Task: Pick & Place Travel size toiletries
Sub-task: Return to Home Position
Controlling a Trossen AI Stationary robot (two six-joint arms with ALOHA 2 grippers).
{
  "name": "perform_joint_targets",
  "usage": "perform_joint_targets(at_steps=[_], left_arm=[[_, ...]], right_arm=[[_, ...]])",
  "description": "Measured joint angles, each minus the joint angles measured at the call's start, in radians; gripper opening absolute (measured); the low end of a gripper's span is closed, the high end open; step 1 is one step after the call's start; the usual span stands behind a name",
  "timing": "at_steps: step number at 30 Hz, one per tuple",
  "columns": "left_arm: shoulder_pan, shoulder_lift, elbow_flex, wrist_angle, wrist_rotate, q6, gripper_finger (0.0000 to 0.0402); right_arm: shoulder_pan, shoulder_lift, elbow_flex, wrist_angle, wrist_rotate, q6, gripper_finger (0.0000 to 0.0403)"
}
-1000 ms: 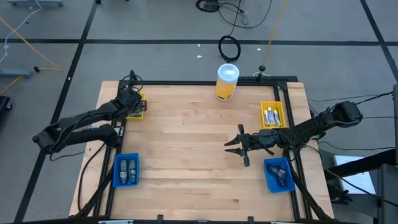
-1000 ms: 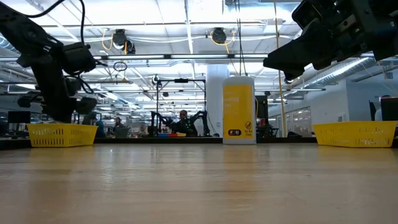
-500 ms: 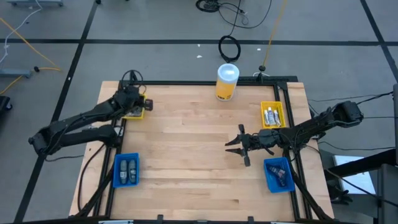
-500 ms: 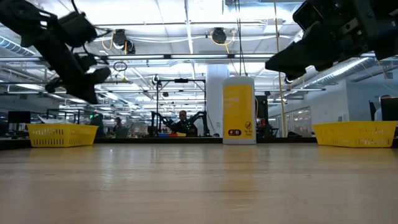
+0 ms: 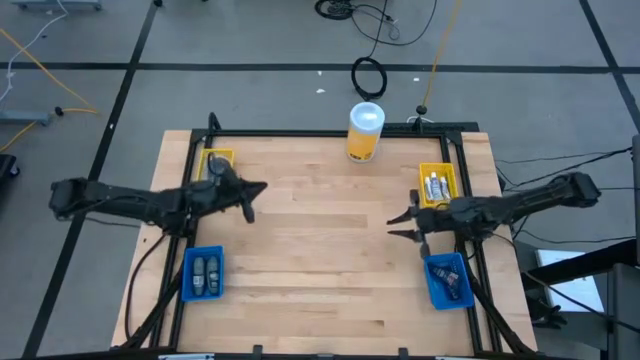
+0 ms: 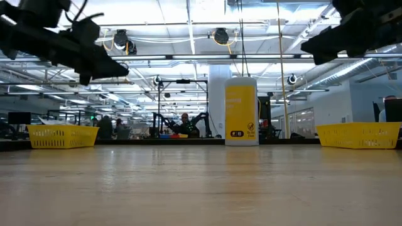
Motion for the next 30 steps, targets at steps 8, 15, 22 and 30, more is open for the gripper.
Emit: perform_joint_targets(at_steps=[8, 15, 22, 30], left_arm=[[-0.121, 0.021, -0.078, 0.173, 0.018, 0.046, 0.0010], [-0.131, 0.020, -0.081, 0.190, 0.017, 0.047, 0.0012], [-0.131, 0.020, -0.081, 0.191, 0.017, 0.047, 0.0005], [-0.131, 0.020, -0.081, 0.190, 0.017, 0.048, 0.0013]], right_arm=[[-0.059, -0.326, -0.048, -0.215, -0.002, 0.001, 0.0062], [-0.098, -0.517, -0.081, -0.304, -0.001, -0.021, 0.0005], [-0.126, -0.595, -0.164, -0.208, -0.002, -0.068, 0.0002], [-0.174, -0.594, -0.236, -0.070, -0.026, -0.072, 0.0001]])
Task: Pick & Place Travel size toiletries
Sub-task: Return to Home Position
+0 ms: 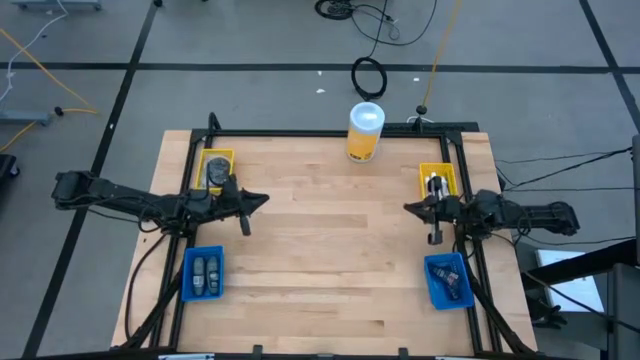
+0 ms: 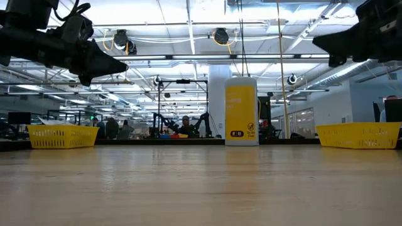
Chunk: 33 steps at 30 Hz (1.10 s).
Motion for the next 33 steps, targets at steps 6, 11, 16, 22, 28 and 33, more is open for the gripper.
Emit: perform_joint_targets(at_steps=[6, 11, 16, 22, 28, 33], left_arm=[[0.000, 0.000, 0.000, 0.000, 0.000, 0.000, 0.0003], [0.000, 0.000, 0.000, -0.001, 0.000, 0.000, 0.0015], [0.000, 0.000, 0.000, -0.001, 0.004, -0.004, 0.0009], [0.017, -0.053, 0.000, -0.052, 0.125, 0.062, 0.0008], [0.118, -0.258, 0.000, -0.286, 0.275, 0.080, 0.0002], [0.170, -0.478, -0.001, -0.439, 0.325, 0.117, 0.0009]], right_arm=[[-0.058, 0.005, -0.031, -0.025, -0.002, 0.050, 0.0000], [-0.074, 0.009, -0.031, -0.105, -0.005, 0.118, 0.0000], [-0.074, 0.018, -0.032, -0.117, -0.003, 0.137, 0.0000], [-0.074, 0.018, -0.033, -0.122, -0.003, 0.133, 0.0000], [-0.073, 0.018, -0.033, -0.123, -0.002, 0.133, 0.0000], [-0.073, 0.018, -0.033, -0.124, -0.001, 0.133, 0.0000]])
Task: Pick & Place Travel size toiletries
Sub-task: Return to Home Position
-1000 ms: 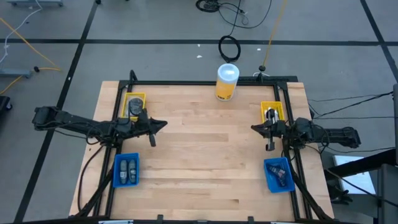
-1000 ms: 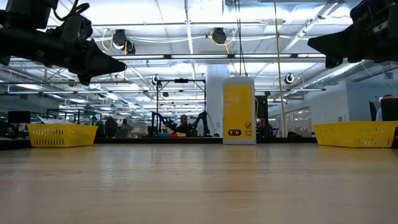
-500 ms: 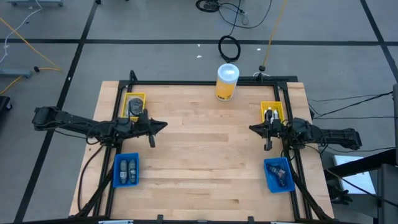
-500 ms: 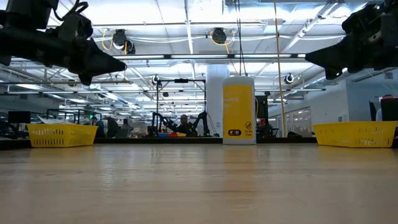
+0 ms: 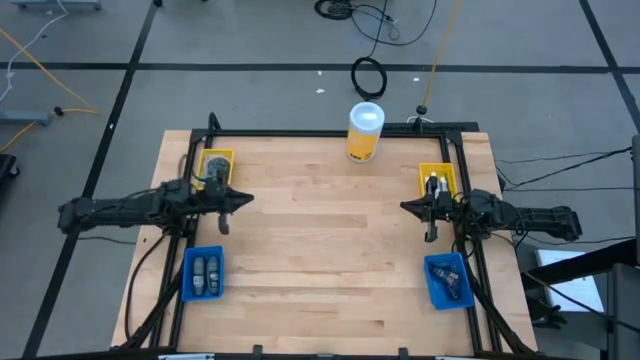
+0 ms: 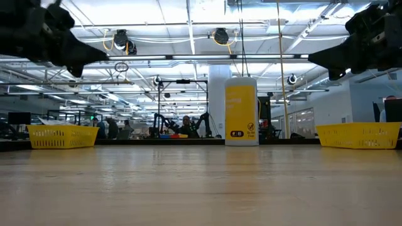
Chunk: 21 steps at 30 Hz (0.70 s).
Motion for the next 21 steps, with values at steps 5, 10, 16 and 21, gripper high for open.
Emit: perform_joint_targets(at_steps=[5, 10, 16, 21], left_arm=[[0.000, -0.176, 0.000, -0.125, 0.017, 0.031, 0.0002], [-0.012, -0.264, 0.000, -0.210, 0.020, 0.023, 0.0004], [-0.034, -0.265, -0.043, -0.131, 0.024, 0.061, 0.0004], [-0.050, -0.261, -0.126, 0.000, 0.019, 0.094, 0.0005]], right_arm=[[0.000, 0.000, 0.000, 0.000, 0.001, 0.000, 0.0000], [0.000, 0.000, 0.000, -0.001, 0.001, 0.000, 0.0000], [0.000, 0.001, -0.001, -0.002, 0.001, 0.000, 0.0000], [0.000, 0.001, -0.001, -0.001, 0.001, 0.000, 0.0000]])
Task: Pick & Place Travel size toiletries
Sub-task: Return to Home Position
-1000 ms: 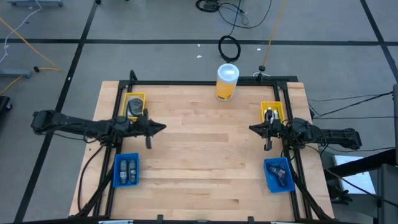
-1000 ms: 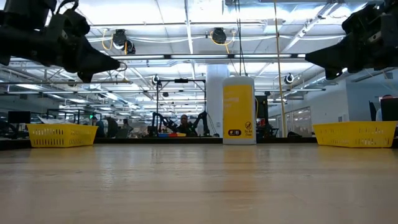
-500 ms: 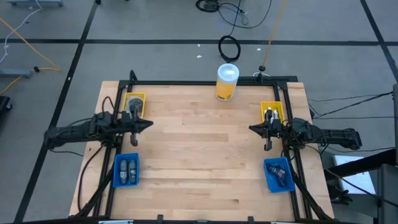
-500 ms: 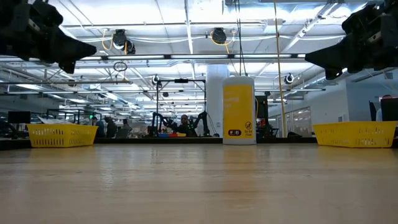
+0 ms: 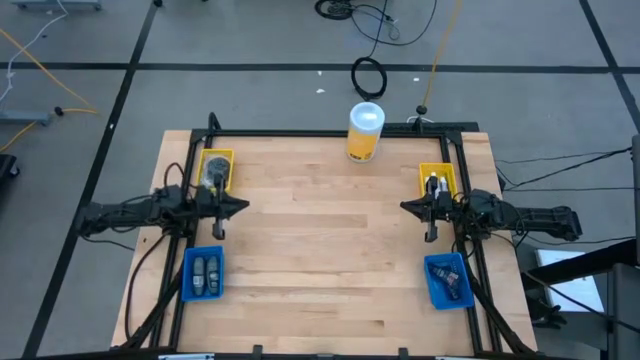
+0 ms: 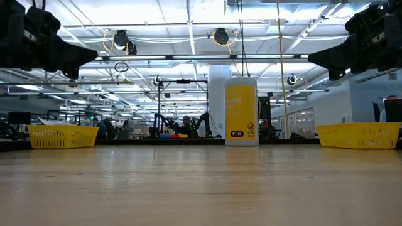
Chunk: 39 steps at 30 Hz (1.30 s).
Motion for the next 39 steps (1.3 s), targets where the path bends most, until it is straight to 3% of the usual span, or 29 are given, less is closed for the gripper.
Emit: perform_joint_targets(at_steps=[5, 29, 39], left_arm=[[-0.021, 0.004, 0.000, -0.002, 0.005, 0.046, 0.0007], [-0.048, 0.008, 0.002, -0.043, 0.009, -0.020, 0.0008], [-0.054, -0.004, 0.004, -0.051, 0.008, 0.102, 0.0008]], right_arm=[[0.000, 0.000, 0.000, 0.002, 0.000, 0.000, 0.0000], [0.000, 0.000, 0.000, 0.004, 0.000, 0.000, 0.0000], [0.000, 0.000, 0.000, 0.004, 0.000, 0.000, 0.0000]])
